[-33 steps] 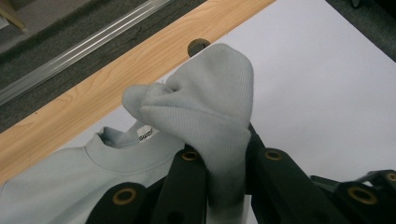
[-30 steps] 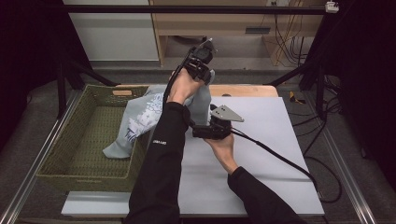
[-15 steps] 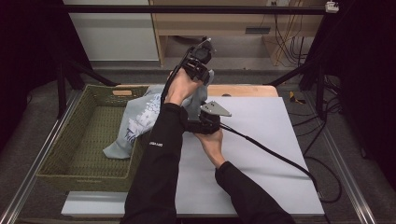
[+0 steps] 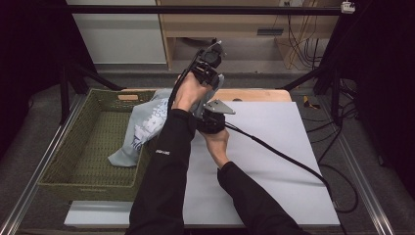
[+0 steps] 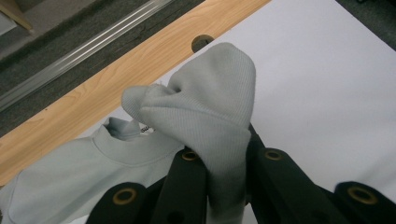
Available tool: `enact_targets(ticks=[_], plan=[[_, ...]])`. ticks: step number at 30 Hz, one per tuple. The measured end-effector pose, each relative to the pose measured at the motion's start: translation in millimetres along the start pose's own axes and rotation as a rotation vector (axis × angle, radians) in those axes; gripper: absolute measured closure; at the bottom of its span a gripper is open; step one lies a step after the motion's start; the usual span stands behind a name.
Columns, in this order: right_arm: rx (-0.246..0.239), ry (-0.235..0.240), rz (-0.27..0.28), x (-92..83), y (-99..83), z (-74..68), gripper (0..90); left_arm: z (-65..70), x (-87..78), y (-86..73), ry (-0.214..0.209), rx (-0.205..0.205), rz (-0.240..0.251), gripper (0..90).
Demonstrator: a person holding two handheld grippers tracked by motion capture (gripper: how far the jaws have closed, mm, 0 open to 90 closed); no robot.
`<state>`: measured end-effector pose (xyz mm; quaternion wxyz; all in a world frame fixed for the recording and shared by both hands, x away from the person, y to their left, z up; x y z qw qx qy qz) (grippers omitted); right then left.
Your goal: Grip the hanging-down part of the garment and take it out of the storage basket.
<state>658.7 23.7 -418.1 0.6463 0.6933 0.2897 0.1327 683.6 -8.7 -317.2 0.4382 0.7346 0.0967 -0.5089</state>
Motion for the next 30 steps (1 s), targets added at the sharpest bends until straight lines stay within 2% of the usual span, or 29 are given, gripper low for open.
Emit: enact_targets(ticks=[1,2,3,4,5,6,7,8,12,16,19,21,22,24,26,30], plan=[[-0.003,0.006,0.002,0.9,-0.1,0.1,48.9,-0.5,-0.1,-0.4,0.003,-0.001,-0.001,84.4],[-0.003,0.006,0.002,0.9,-0.1,0.1,48.9,-0.5,-0.1,-0.4,0.003,-0.001,-0.001,84.4],[-0.009,0.000,-0.012,0.9,-1.7,1.3,61.3,-1.2,-0.5,-0.7,0.004,-0.003,0.001,84.4],[-0.009,0.000,-0.012,0.9,-1.7,1.3,61.3,-1.2,-0.5,-1.1,0.000,-0.006,0.001,84.4],[-0.013,-0.003,-0.025,0.2,-2.8,1.6,65.8,-3.0,-0.8,-2.0,0.005,-0.004,-0.001,84.4],[-0.027,-0.005,-0.035,0.0,-4.0,2.7,79.2,-4.1,-1.0,-2.7,0.007,-0.009,-0.002,84.4],[-0.027,-0.005,-0.035,0.0,-4.0,2.7,79.2,-4.1,-1.0,-2.7,0.007,-0.009,-0.002,84.4],[-0.023,-0.007,-0.037,-0.1,-3.5,4.2,84.8,-5.0,-1.4,-3.3,0.007,-0.008,0.000,84.4],[-0.030,-0.001,-0.059,-3.5,-2.7,4.8,86.4,-5.5,-3.9,-3.1,0.005,-0.009,0.009,84.4],[-0.036,0.005,-0.054,-7.6,-0.9,5.7,86.7,-6.4,-7.5,-3.2,0.002,-0.009,0.017,84.4],[-0.037,0.013,-0.053,-15.9,-1.5,7.9,86.9,-5.9,-9.0,-3.4,0.005,-0.005,0.019,84.4],[-0.054,0.023,-0.054,-21.5,-2.0,10.7,87.0,-5.7,-9.5,-2.8,0.006,-0.006,0.023,84.4],[-0.037,0.023,-0.048,-23.5,-0.9,11.3,87.0,-5.4,-9.9,-2.4,0.007,-0.006,0.023,84.4],[-0.039,0.037,-0.052,-29.2,-0.3,12.4,87.1,-3.5,-9.6,-1.1,0.007,-0.008,0.028,84.4],[-0.070,0.037,-0.040,-34.2,1.7,12.4,87.1,-2.2,-10.0,-0.4,0.012,-0.003,0.030,84.4],[-0.072,0.040,-0.031,-47.2,3.9,17.0,87.2,-2.9,-11.5,-1.3,0.014,-0.002,0.026,84.5]])
Point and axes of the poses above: each handheld gripper's, and its own axes: x roughly forward along the jaws, y roughly out of its top, z roughly to its right, the point moved 10 cm from there along x, roughly forward along the jaws, and after that the axes turned 4 degrees about x, right-handed, at the moved point
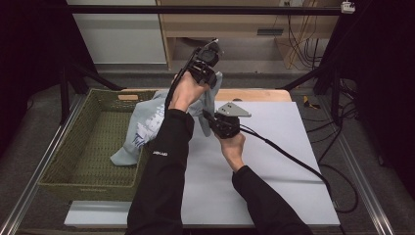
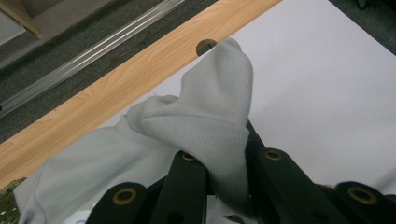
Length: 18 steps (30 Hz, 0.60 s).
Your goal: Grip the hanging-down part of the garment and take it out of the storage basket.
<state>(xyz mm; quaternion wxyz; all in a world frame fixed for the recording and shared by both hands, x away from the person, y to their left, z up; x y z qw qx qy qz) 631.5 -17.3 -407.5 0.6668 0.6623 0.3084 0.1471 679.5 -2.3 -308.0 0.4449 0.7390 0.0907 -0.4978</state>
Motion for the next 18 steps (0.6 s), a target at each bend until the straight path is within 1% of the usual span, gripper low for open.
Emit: enact_targets(ticks=[1,3,4,5,6,7,8,9,10,11,12,13,14,15,18], plan=[[-0.004,-0.003,-0.003,-2.6,0.0,1.4,87.2,0.1,-0.5,-0.1,-0.001,-0.001,-0.001,84.5],[0.003,-0.011,0.000,-5.4,1.2,2.8,87.2,0.1,-1.1,-0.3,0.000,-0.003,0.000,84.4],[0.017,-0.005,0.016,-13.0,6.0,5.5,87.2,-0.1,-1.6,-0.3,0.002,-0.003,0.001,84.4],[0.007,-0.014,0.016,-16.1,7.1,8.3,87.2,0.5,-2.0,-0.1,-0.001,-0.002,0.003,84.5],[0.007,-0.014,0.016,-16.1,7.1,8.3,87.2,0.8,-2.3,-0.1,0.000,-0.002,0.002,84.5],[0.001,-0.017,0.025,-22.2,10.1,11.1,87.2,2.3,-2.8,0.2,-0.006,-0.003,0.002,84.5],[-0.012,-0.024,0.023,-25.7,11.1,12.9,87.2,2.3,-2.8,0.2,-0.006,-0.003,0.002,84.5],[-0.035,-0.034,0.026,-29.5,12.1,15.7,87.2,3.2,-2.9,0.2,-0.005,0.001,-0.001,84.5],[-0.035,-0.034,0.026,-29.5,12.1,15.7,87.2,3.2,-2.9,0.2,-0.005,0.001,-0.001,84.5],[-0.049,-0.040,0.030,-33.1,13.4,18.3,87.2,5.3,-2.6,0.8,-0.008,0.001,0.001,84.5],[-0.035,-0.053,0.033,-41.8,16.0,23.4,87.3,6.7,-2.7,1.2,-0.011,0.004,0.001,84.5],[-0.035,-0.053,0.033,-41.8,16.0,23.4,87.3,8.3,-2.8,1.4,-0.014,0.009,-0.002,84.5],[-0.046,-0.065,0.032,-49.2,17.4,29.4,87.2,10.4,-3.0,1.9,-0.017,0.012,-0.003,84.5],[-0.041,-0.070,0.028,-52.9,18.2,30.5,87.2,14.0,-2.4,2.8,-0.022,0.015,-0.004,84.5],[-0.051,-0.090,0.030,-61.9,21.0,36.5,87.2,18.0,-1.5,3.8,-0.026,0.023,-0.005,84.5]])
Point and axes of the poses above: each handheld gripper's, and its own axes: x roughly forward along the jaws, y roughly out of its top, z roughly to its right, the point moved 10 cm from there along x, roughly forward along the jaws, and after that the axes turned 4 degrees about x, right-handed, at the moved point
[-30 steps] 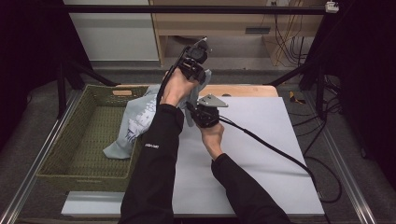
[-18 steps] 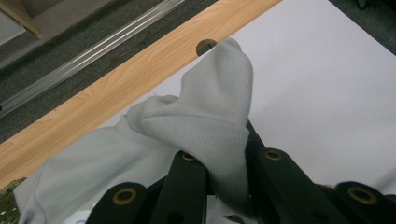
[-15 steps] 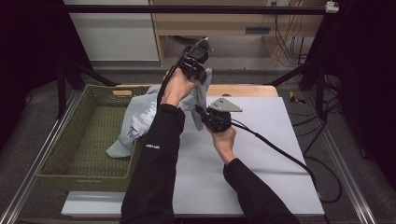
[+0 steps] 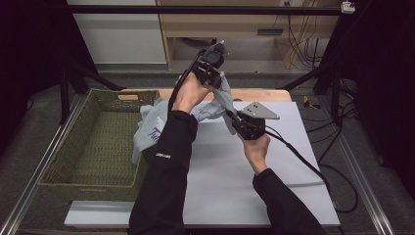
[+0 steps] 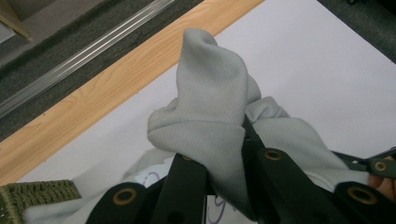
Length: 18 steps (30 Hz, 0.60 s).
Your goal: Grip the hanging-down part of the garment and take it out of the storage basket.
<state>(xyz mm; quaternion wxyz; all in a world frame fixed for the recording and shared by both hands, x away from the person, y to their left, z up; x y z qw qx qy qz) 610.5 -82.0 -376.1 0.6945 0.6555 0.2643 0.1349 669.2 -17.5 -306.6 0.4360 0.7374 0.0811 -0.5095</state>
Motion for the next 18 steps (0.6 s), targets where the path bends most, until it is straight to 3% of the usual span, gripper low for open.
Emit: enact_targets(ticks=[9,16,18], plan=[[0.005,-0.075,0.016,-20.6,10.0,25.4,87.2,14.3,0.1,4.7,-0.036,0.019,0.004,84.5],[-0.007,-0.125,0.004,-23.6,3.7,35.7,87.1,20.5,3.0,5.6,-0.041,0.036,-0.004,84.5],[0.006,-0.111,0.002,-23.4,0.7,35.3,87.0,21.0,3.3,5.5,-0.046,0.035,-0.002,84.5]])
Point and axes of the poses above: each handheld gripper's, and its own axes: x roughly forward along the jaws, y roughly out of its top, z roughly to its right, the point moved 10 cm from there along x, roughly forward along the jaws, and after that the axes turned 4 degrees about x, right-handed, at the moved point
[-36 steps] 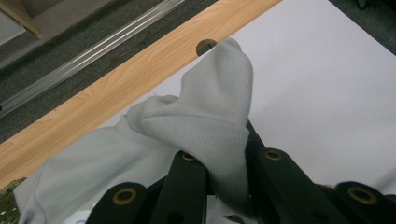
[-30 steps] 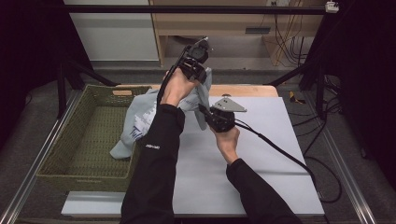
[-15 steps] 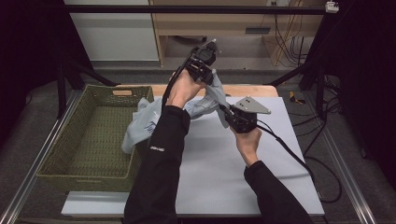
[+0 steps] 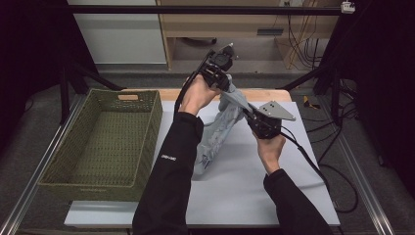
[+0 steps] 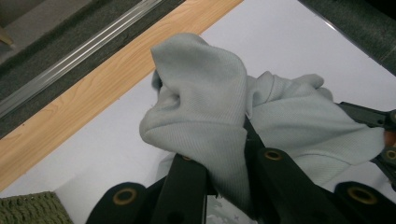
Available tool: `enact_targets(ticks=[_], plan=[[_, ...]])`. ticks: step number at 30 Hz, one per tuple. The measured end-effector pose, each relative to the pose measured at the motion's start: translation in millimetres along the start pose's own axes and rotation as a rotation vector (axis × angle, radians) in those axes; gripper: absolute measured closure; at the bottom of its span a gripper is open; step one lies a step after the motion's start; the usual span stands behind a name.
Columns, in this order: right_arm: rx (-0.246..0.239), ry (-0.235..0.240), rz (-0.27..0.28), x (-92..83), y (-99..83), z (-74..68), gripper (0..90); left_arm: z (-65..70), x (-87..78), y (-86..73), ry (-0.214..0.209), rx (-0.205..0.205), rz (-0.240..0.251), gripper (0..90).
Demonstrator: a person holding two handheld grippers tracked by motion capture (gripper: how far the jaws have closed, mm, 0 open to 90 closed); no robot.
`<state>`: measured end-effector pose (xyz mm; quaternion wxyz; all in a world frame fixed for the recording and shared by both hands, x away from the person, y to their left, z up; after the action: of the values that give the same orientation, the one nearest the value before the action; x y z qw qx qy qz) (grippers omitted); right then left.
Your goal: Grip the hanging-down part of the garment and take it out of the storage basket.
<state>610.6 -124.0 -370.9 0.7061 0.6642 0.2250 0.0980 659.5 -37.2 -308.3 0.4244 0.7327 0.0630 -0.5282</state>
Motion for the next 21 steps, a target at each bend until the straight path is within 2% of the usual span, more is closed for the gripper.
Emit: enact_targets(ticks=[3,4,6,7,8,9,10,11,12,15,16,17,18,19,21], plan=[[-0.001,0.012,0.000,0.3,-2.5,-2.5,86.3,0.7,0.6,0.2,0.000,0.001,0.005,84.5],[0.000,0.041,0.005,-0.9,-4.8,-7.7,84.0,1.0,0.6,0.3,0.002,0.002,0.008,84.5],[0.011,0.063,0.009,-3.4,-7.2,-12.4,77.5,2.4,-0.2,0.9,-0.001,0.002,0.017,84.5],[0.011,0.063,0.009,-3.4,-7.2,-12.4,77.5,3.1,-0.8,0.8,-0.001,0.009,0.018,84.5],[0.013,0.075,0.015,-5.0,-8.2,-14.5,72.0,4.9,-1.9,1.3,-0.009,0.006,0.024,84.5],[0.035,0.103,0.019,-10.6,-10.7,-18.4,61.5,5.5,-2.3,1.3,-0.010,0.008,0.024,84.5],[0.045,0.106,0.031,-12.3,-10.2,-19.2,54.9,5.9,-2.7,1.5,-0.005,0.010,0.027,84.5],[0.045,0.106,0.031,-12.3,-10.2,-19.2,54.9,7.4,-3.3,1.3,-0.006,0.009,0.028,84.5],[0.060,0.126,0.036,-17.9,-10.2,-19.8,40.3,8.8,-3.7,1.0,-0.008,0.015,0.026,84.4],[0.073,0.126,0.049,-26.7,-7.7,-20.6,22.3,12.2,-5.5,1.9,-0.012,0.022,0.033,84.5],[0.086,0.127,0.056,-29.5,-6.6,-21.2,17.4,12.8,-6.0,2.2,-0.012,0.025,0.036,84.5],[0.086,0.127,0.056,-29.5,-6.6,-21.2,17.4,13.5,-6.2,2.4,-0.015,0.026,0.038,84.5],[0.106,0.124,0.056,-33.6,-6.7,-20.2,10.5,14.2,-6.4,2.2,-0.016,0.028,0.038,84.4],[0.122,0.125,0.063,-35.9,-6.8,-20.1,8.0,14.9,-6.4,1.9,-0.018,0.031,0.041,84.4],[0.125,0.127,0.060,-39.0,-8.4,-19.4,6.2,15.8,-6.0,0.0,-0.016,0.037,0.039,84.4]])
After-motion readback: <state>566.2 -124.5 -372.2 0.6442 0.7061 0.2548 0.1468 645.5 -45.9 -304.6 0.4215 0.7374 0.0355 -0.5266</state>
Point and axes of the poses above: each handheld gripper's, and its own axes: x roughly forward along the jaws, y roughly out of its top, z roughly to its right, the point moved 10 cm from there along x, roughly forward along the jaws, and after that the axes turned 4 degrees about x, right-handed, at the moved point
